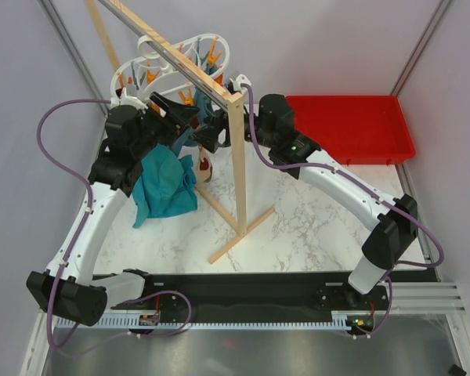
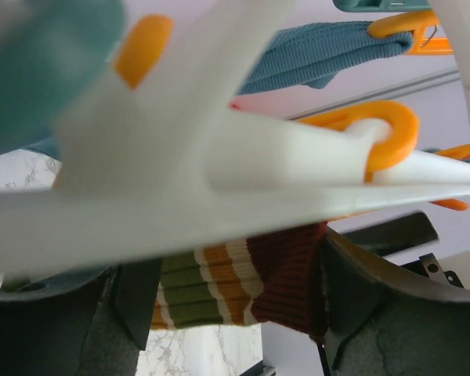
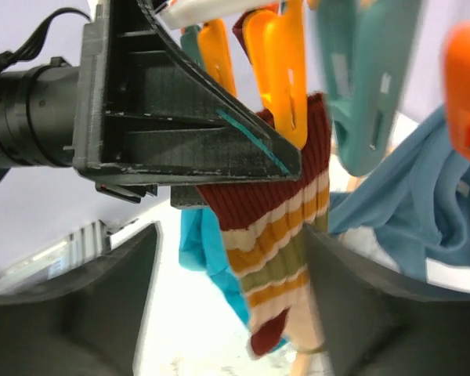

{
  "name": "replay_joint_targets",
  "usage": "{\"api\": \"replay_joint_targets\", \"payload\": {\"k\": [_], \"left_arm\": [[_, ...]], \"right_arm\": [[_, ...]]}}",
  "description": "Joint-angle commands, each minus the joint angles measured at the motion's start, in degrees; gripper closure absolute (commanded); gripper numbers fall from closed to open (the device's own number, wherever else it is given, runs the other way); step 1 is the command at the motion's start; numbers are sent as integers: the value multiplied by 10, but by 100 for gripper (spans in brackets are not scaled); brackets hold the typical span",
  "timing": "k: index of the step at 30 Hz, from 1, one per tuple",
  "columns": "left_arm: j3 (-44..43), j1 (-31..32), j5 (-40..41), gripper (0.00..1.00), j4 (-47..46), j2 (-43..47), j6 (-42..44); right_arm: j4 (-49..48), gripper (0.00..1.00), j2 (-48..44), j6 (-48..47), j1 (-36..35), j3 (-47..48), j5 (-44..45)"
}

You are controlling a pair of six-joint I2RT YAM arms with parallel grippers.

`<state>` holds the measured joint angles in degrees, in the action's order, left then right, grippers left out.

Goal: Clip the socks to the hanger
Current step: Clamp the sock onto the hanger, then reset both arms

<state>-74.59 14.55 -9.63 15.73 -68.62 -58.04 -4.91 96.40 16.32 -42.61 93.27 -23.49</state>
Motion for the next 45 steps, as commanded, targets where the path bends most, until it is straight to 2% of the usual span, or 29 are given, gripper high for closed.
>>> {"api": "replay_joint_targets", "payload": {"k": [1, 2, 8, 16, 19, 20, 21, 22, 25, 29, 32, 35, 37, 45], "left_arm": [[14, -5, 8, 20, 52, 11, 5], [14, -5, 9, 20, 50, 21, 13], [18, -5, 19, 18, 48, 68, 57], [59, -5, 19, 18, 48, 138, 57], [91, -5, 19, 18, 48, 178, 57], [110, -5, 19, 18, 48, 205, 57], [121, -5, -65, 19, 50, 205, 77], [133, -5, -76, 19, 49, 231, 186], [187, -4, -104, 19, 48, 287, 211], [294, -4, -132, 18, 22, 334, 207], [361, -3, -159, 18, -33, 357, 189], [407, -1, -164, 18, -75, 353, 171], [422, 4, -170, 18, -94, 341, 164], [492, 15, -221, 17, -153, 351, 130]], "right_arm": [[-3, 10, -13, -12, -1, 8, 13], [-1, 7, -16, -15, -1, -2, 16], [2, 5, -54, 0, 16, -62, 63], [15, 4, -148, 32, 92, -171, 106], [59, 2, -181, 60, 133, -198, 137], [101, 2, -192, 65, 150, -204, 151], [124, 2, -199, 64, 156, -209, 151], [149, 2, -206, 64, 161, -222, 173], [213, 2, -250, 64, 163, -285, 223], [241, 2, -381, 98, 164, -408, 315], [263, 2, -461, 140, 164, -502, 358], [278, 2, -579, 167, 165, -585, 336], [292, 2, -616, 205, 164, -629, 330], [305, 2, -792, 275, 164, -722, 292]]}}
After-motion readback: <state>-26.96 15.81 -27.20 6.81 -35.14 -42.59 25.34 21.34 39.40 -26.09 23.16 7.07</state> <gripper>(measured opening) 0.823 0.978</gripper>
